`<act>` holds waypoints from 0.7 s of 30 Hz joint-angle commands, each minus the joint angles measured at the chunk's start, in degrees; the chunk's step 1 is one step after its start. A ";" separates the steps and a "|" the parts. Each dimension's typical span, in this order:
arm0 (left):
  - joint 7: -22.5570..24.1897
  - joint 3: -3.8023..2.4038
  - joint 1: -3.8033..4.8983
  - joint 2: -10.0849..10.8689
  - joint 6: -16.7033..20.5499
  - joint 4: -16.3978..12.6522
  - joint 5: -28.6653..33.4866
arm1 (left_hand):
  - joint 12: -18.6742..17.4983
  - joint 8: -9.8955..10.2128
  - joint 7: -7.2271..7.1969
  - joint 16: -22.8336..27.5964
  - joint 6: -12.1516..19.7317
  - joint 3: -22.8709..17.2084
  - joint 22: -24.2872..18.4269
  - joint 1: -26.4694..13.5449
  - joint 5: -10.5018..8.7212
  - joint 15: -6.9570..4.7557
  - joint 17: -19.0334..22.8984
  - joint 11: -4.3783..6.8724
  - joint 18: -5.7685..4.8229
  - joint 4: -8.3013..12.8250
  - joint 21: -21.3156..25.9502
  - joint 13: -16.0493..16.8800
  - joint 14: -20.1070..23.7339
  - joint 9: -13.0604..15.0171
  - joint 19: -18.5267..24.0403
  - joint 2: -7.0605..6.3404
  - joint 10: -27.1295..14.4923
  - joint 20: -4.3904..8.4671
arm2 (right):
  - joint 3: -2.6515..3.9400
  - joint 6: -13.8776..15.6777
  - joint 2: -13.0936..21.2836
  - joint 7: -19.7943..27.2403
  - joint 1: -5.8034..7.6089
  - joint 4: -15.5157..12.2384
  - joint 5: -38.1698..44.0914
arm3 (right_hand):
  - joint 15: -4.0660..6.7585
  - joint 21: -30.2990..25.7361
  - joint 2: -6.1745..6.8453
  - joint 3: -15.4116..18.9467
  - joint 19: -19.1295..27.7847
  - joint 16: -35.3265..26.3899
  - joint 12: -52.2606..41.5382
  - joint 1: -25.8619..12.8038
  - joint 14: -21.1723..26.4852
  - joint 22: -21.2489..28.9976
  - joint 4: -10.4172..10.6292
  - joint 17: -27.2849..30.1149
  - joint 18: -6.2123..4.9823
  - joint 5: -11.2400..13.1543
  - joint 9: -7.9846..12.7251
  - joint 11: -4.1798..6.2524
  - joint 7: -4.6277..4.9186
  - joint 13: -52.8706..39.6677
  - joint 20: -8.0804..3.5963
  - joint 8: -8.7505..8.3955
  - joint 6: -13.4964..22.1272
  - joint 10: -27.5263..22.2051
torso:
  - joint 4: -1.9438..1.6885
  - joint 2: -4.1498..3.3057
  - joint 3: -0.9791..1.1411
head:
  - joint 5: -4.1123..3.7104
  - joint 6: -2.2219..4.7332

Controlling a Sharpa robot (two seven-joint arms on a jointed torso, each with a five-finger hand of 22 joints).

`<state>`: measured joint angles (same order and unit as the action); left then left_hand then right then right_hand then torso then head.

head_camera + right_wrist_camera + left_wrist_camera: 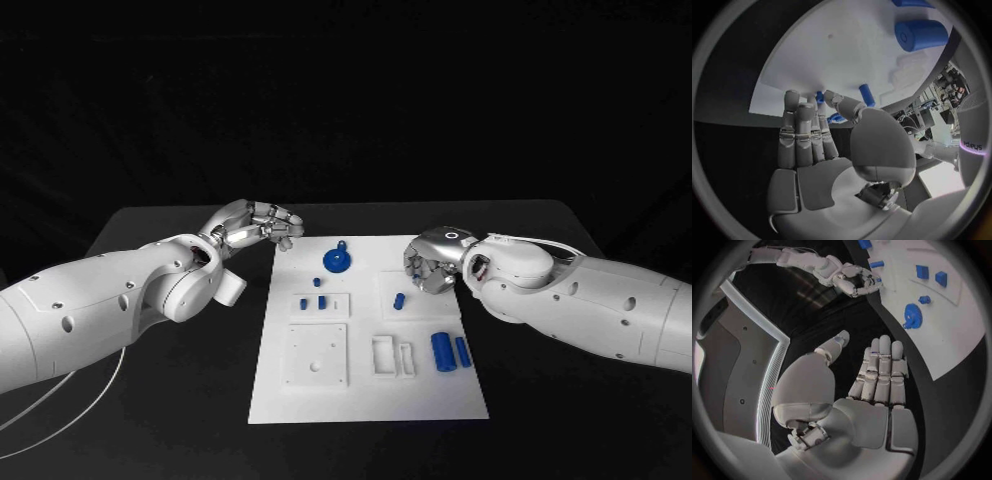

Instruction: Assemble the parts on the task board

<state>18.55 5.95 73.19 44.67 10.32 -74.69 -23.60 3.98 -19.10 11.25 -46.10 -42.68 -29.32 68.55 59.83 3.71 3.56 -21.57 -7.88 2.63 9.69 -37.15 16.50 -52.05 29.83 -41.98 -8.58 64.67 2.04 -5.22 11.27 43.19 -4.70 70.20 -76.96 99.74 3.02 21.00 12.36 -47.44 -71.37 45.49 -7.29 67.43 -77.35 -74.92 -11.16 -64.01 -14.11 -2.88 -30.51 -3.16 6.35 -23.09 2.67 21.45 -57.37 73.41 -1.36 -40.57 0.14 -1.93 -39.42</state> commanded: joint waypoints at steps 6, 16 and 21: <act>0.49 -0.04 0.05 0.09 -0.81 -0.08 -0.34 | 0.17 -0.46 -0.07 0.32 0.17 0.20 0.14 -0.16 0.32 0.35 -0.13 0.04 0.58 0.28 0.26 0.06 -0.11 -0.06 0.15 0.44 -0.46 -0.21 | -0.98 -3.56 -0.90 -1.39 -1.28 0.51 3.89 | 1.09 0.76 -0.06 0.02 0.08 0.74 -0.33 -0.30 0.64 -1.47 -0.51 -0.25 -0.89 0.10 -0.31 0.94 -0.05 -0.53 -0.47 0.26 -0.77 1.24 | -0.04 0.01 0.01 | -0.11 -0.27; 0.39 -0.04 0.05 0.11 -0.84 -0.08 -0.43 | 0.17 -0.73 -0.13 0.48 0.11 0.24 0.23 0.07 0.33 0.39 -0.25 0.01 0.59 0.50 0.33 0.08 -0.08 -0.09 0.20 0.46 -0.53 -0.25 | -1.19 -4.11 -1.03 -3.46 -1.33 0.10 7.60 | 1.43 1.85 1.07 -2.31 -0.39 1.78 -0.72 1.51 0.31 -1.45 -1.31 -0.63 -0.89 -0.12 -0.72 1.25 -0.45 -1.84 -0.76 0.32 -1.87 1.95 | -0.02 -0.01 0.02 | -0.28 -0.57; 0.29 -0.04 0.05 0.05 -0.87 0.01 -0.44 | 0.17 -0.78 -0.13 0.51 0.13 0.24 0.26 0.14 0.34 0.40 -0.29 0.01 0.59 0.56 0.35 0.08 -0.08 -0.11 0.21 0.46 -0.54 -0.26 | -1.19 -3.23 -0.71 -3.88 -1.41 -0.55 8.11 | 1.70 3.13 1.83 -4.07 -1.00 2.93 -1.05 1.88 -0.06 -1.45 -1.46 -1.17 -0.89 -0.47 -0.98 1.58 -0.85 -3.25 -1.16 0.14 -3.03 2.67 | -0.05 0.00 0.06 | -0.45 -0.69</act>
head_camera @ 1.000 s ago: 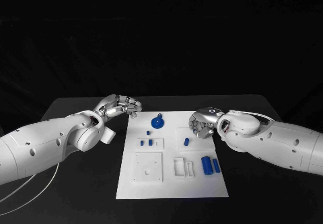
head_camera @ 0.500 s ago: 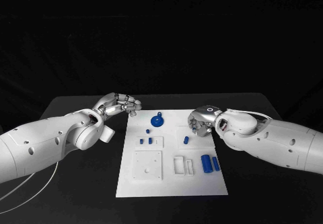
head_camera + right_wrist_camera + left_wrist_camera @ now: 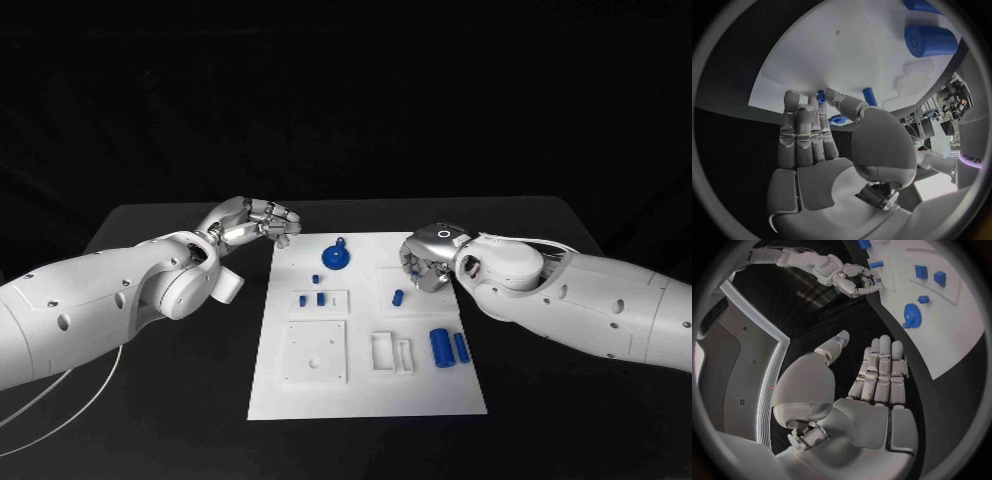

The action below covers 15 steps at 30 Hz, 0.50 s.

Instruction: Assemble the parts on the task board

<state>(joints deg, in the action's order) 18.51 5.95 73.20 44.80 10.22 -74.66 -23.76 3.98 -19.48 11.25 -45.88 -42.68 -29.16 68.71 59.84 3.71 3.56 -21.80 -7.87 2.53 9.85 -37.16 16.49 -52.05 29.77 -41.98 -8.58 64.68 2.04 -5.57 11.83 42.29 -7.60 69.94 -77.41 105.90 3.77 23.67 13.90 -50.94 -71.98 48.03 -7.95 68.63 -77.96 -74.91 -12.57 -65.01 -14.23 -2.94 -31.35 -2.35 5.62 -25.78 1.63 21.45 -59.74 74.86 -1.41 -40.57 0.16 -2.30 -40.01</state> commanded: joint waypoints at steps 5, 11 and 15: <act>0.36 -0.04 0.05 -0.23 -0.72 0.19 -0.29 | 0.17 -0.43 -0.13 0.31 0.15 0.08 0.12 0.15 0.35 0.41 -0.09 0.00 0.69 0.41 0.36 0.09 -0.09 -0.07 0.21 0.50 -0.55 -0.26 | -0.82 -2.49 0.60 -0.92 -1.15 -0.71 1.94 | 1.07 1.32 1.01 -2.19 -0.71 1.10 -0.50 0.65 0.68 -1.39 0.60 -0.67 -0.77 -0.28 -0.47 0.90 -0.25 -1.84 -0.37 -0.18 -1.15 1.46 | -0.06 -0.02 0.07 | -0.07 -0.23; 0.25 -0.04 0.04 -0.22 -0.69 0.25 -0.29 | 0.18 -0.47 -0.12 0.34 0.18 0.08 0.14 0.18 0.36 0.41 -0.12 -0.01 0.69 0.43 0.37 0.10 -0.10 -0.09 0.19 0.56 -0.56 -0.27 | -0.78 0.20 1.15 -0.16 -1.14 -1.55 1.34 | 1.15 1.68 1.28 -2.70 -0.89 1.38 -0.54 0.64 0.71 -1.36 0.91 -0.88 -0.77 -0.17 -0.69 0.97 -0.32 -2.41 -0.51 -0.27 -1.37 1.57 | 0.04 -0.01 0.08 | 0.05 -0.31; 0.20 -0.04 0.04 -0.35 -0.68 0.49 -0.29 | 0.19 -0.50 -0.12 0.35 0.20 0.10 0.16 0.15 0.36 0.41 -0.15 -0.01 0.69 0.41 0.38 0.10 -0.12 -0.11 0.18 0.61 -0.56 -0.28 | -0.42 1.24 1.53 0.08 -1.12 -1.68 0.95 | 1.19 1.87 1.41 -2.86 -1.03 1.50 -0.54 0.60 0.70 -1.35 1.19 -0.94 -0.77 -0.07 -0.81 1.03 -0.35 -2.67 -0.60 -0.30 -1.48 1.62 | 0.00 0.02 0.07 | 0.10 -0.26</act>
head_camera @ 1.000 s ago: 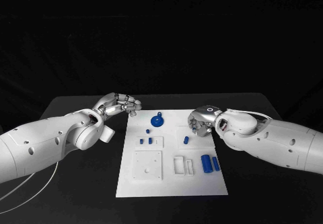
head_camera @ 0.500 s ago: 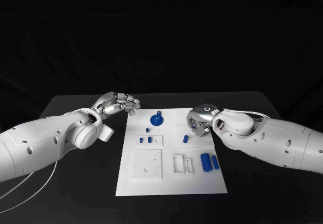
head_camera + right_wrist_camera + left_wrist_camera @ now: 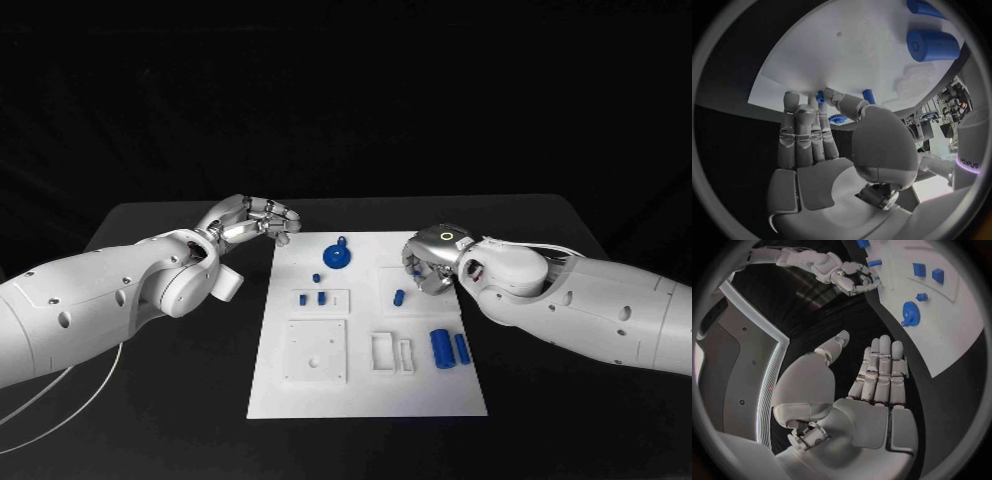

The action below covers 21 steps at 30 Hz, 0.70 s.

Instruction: Assemble the parts on the task board

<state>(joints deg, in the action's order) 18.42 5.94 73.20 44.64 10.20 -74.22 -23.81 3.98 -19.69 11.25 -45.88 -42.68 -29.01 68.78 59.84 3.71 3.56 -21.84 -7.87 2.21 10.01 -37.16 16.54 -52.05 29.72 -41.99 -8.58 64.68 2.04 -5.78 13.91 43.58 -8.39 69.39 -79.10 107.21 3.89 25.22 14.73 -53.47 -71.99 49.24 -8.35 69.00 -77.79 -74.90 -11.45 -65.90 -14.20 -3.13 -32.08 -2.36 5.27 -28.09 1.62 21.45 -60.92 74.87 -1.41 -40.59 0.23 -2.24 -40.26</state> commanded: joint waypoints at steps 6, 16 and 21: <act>0.21 -0.03 0.04 -0.18 -0.57 0.00 -0.23 | 0.19 -0.32 -0.10 0.38 0.24 -0.02 0.11 0.10 0.36 0.42 -0.14 -0.02 1.01 0.23 0.39 0.06 -0.14 -0.08 0.16 0.63 -0.57 -0.29 | 0.79 -0.23 0.41 1.01 -0.47 0.38 -0.69 | 1.15 0.54 0.77 -0.39 -1.16 0.44 -0.15 0.24 0.49 -1.36 0.30 -0.13 -0.80 0.16 -0.23 1.11 -0.06 -0.63 -0.71 -0.31 -0.43 1.71 | -0.02 0.04 -0.10 | 0.03 0.11; 0.21 -0.03 0.04 -0.31 -0.56 0.41 -0.22 | 0.18 -0.38 -0.09 0.42 0.31 0.02 0.15 0.06 0.36 0.42 -0.20 -0.03 1.01 0.22 0.41 0.06 -0.16 -0.12 0.14 0.64 -0.60 -0.29 | 1.84 -0.10 0.36 1.76 0.49 0.00 -3.25 | 1.20 0.69 0.85 -0.42 -1.23 0.55 -0.13 0.24 0.47 -1.36 0.51 -0.19 -0.80 0.17 -0.35 1.15 -0.08 -0.84 -0.78 -0.34 -0.50 1.77 | -0.05 0.01 -0.12 | 0.05 0.36; 0.18 -0.03 0.04 -0.34 -0.56 0.47 -0.22 | 0.18 -0.40 -0.08 0.44 0.34 0.04 0.16 0.04 0.36 0.42 -0.23 -0.03 1.02 0.22 0.43 0.06 -0.17 -0.14 0.14 0.66 -0.61 -0.29 | 2.81 -3.09 0.52 1.26 1.01 0.03 -4.77 | 1.20 0.74 0.81 -0.38 -1.23 0.58 -0.11 0.20 0.47 -1.35 0.59 -0.21 -0.80 0.17 -0.39 1.15 -0.08 -0.91 -0.78 -0.37 -0.49 1.76 | -0.09 0.04 -0.15 | 0.08 0.35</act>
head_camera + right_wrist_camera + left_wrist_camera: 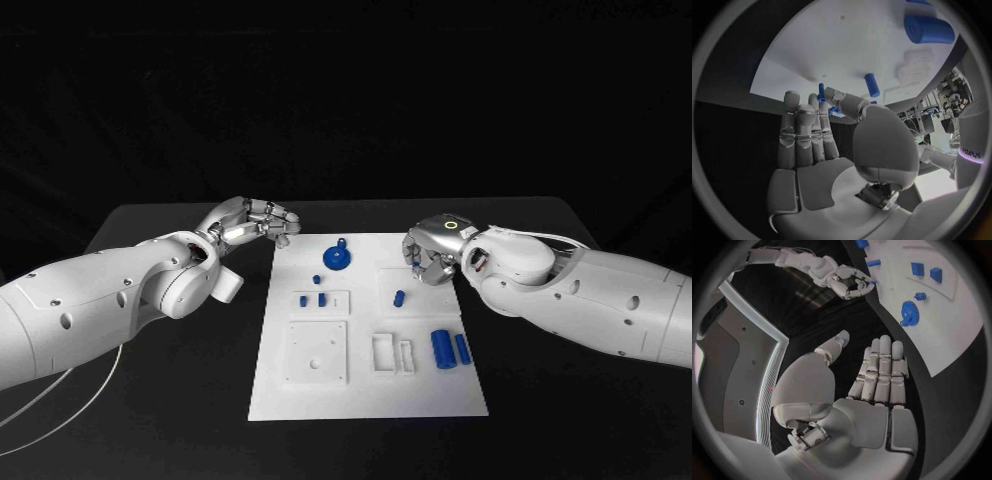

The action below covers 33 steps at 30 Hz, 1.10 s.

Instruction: Assemble the parts on the task board

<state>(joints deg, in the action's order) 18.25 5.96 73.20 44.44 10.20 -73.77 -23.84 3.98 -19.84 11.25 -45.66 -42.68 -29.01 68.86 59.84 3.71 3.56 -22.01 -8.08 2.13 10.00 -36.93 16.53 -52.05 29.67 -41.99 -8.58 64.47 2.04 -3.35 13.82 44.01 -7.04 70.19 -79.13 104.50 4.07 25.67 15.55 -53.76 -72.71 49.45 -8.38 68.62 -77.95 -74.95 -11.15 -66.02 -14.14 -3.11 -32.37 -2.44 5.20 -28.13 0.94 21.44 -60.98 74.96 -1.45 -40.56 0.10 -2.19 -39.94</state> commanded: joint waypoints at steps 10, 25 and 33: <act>0.32 -0.05 0.04 -0.26 -0.59 0.25 0.38 | 0.18 -0.32 -0.06 0.28 0.42 0.09 0.11 -0.03 0.36 0.43 -0.12 0.17 1.10 0.19 0.23 0.08 -0.17 -0.14 0.13 0.65 -0.43 -0.30 | 3.53 -3.12 1.56 1.97 0.29 -3.77 -11.67 | 0.99 0.41 -0.70 0.48 -0.21 0.39 0.16 0.33 0.80 -1.28 0.14 -0.09 -0.86 0.13 -0.32 1.17 0.09 -1.23 -0.10 -0.62 -0.20 1.44 | 0.01 0.00 0.02 | 0.54 0.16; 0.55 -0.05 0.08 -0.89 -0.14 1.28 0.39 | 0.22 -0.56 -0.06 0.39 0.53 0.01 0.22 0.38 0.37 0.39 -0.32 0.20 1.16 0.48 0.31 0.12 -0.25 -0.25 0.08 0.76 -0.42 -0.27 | 3.97 -2.17 -1.89 2.38 -0.27 -11.33 -10.14 | 0.87 0.53 -1.93 1.64 0.26 0.21 0.61 -0.05 1.02 -1.21 -0.88 0.14 -0.86 0.04 -0.74 1.08 0.24 -1.83 0.01 -1.02 0.10 1.10 | 0.09 -0.02 0.07 | 2.39 0.26; -0.07 -0.06 0.13 -1.21 -0.39 1.31 0.48 | 0.23 -0.61 -0.06 0.42 0.54 0.01 0.24 0.43 0.36 0.39 -0.36 0.20 1.16 0.52 0.33 0.12 -0.26 -0.27 0.07 0.77 -0.42 -0.28 | 2.36 -3.86 -4.78 1.56 -0.94 -12.78 -7.88 | 0.86 0.56 -2.04 1.73 0.26 0.21 0.63 -0.12 1.00 -1.21 -0.95 0.16 -0.86 0.02 -0.79 1.08 0.25 -1.90 0.03 -1.05 0.11 1.12 | 0.12 0.05 -0.08 | 3.47 -0.54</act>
<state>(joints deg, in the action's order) 18.07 5.94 73.23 43.48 10.22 -72.31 -23.69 3.98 -20.19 11.04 -45.44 -42.47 -29.00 69.04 60.15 3.71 3.76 -22.28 -7.88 2.68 10.32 -36.93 16.58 -52.25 29.49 -41.99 -8.27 64.27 2.03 -0.90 11.35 39.45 -4.94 69.46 -91.71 94.19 4.07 25.89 13.99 -52.39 -72.79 49.64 -7.70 68.49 -77.94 -74.93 -12.02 -65.95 -14.13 -2.87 -33.07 -2.43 5.21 -28.56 1.05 20.58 -60.97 74.95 -1.29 -40.53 0.10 0.94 -40.28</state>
